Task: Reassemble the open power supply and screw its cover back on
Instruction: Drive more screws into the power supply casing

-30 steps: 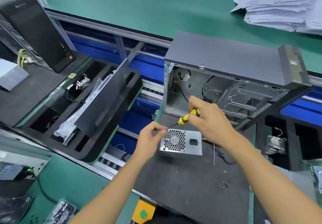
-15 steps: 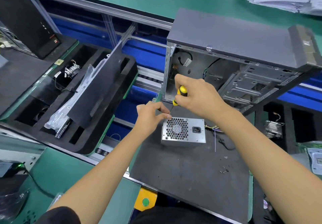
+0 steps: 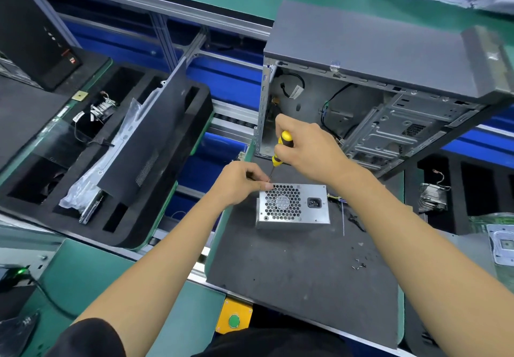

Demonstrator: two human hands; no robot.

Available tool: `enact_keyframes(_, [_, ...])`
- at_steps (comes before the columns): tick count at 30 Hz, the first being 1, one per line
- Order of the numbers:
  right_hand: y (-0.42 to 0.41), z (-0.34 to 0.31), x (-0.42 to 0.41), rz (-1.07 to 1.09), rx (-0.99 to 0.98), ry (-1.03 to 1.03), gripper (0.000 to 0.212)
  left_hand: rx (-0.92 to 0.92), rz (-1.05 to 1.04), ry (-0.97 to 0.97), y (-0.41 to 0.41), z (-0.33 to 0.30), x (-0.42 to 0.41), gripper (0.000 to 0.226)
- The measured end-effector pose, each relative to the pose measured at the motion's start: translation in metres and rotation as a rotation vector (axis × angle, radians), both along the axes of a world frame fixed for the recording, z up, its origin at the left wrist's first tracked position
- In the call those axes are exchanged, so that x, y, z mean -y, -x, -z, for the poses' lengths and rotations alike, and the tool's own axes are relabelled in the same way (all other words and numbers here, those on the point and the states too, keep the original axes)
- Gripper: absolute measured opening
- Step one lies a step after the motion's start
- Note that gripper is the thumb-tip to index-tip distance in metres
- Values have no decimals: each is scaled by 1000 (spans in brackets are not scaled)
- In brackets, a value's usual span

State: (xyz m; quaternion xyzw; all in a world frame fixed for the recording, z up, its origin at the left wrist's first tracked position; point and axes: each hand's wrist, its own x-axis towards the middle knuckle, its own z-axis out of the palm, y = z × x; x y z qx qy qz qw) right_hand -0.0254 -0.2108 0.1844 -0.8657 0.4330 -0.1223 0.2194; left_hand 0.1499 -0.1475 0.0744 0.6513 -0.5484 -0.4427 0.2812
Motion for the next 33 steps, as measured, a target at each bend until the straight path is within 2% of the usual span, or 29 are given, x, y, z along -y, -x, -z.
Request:
enact_keyframes(5, [-3, 5, -3, -8, -2, 15, 20, 61, 13, 4, 4, -2, 4, 16])
enact_keyframes(9, [-5, 8, -3, 6, 5, 15, 20, 22, 89, -3, -3, -6, 2, 15])
enact_keyframes(13, [-8, 8, 0, 4, -29, 62, 20, -24, 133, 166, -6, -30, 2, 38])
enact_keyframes(15, [-9, 7, 1, 1, -37, 67, 19, -79, 105, 261, -3, -48, 5, 43])
enact_keyframes(18, [-10, 9, 2, -24, -44, 77, 20, -4, 64, 342, 3, -65, 6, 55])
enact_keyframes(20, [-10, 9, 3, -41, -26, 66, 20, 34, 68, 366, 3, -66, 6, 52])
enact_keyframes(22, [-7, 16, 3, 14, 119, -7, 24, 41, 79, 383, 2, -65, 6, 53])
enact_keyframes(24, [1, 36, -1, 179, 446, -144, 26, 88, 111, 396, -2, -67, 8, 64])
enact_keyframes(25, [6, 50, -6, 277, 523, -182, 23, 134, 151, 407, -4, -69, 9, 68])
enact_keyframes(26, [10, 65, -11, 344, 470, -177, 17, 194, 199, 416, -5, -72, 10, 68])
enact_keyframes(27, [13, 80, -15, 356, 295, -150, 13, 263, 250, 419, -6, -76, 11, 66])
enact_keyframes(29, [11, 103, -22, 222, -70, -80, 23, 392, 351, 418, -9, -84, 16, 57])
enact_keyframes(30, [7, 108, -24, 154, -172, -66, 28, 443, 394, 426, -10, -89, 19, 52])
enact_keyframes(33, [-2, 115, -21, 72, -322, -100, 31, 551, 545, 557, -12, -106, 26, 36])
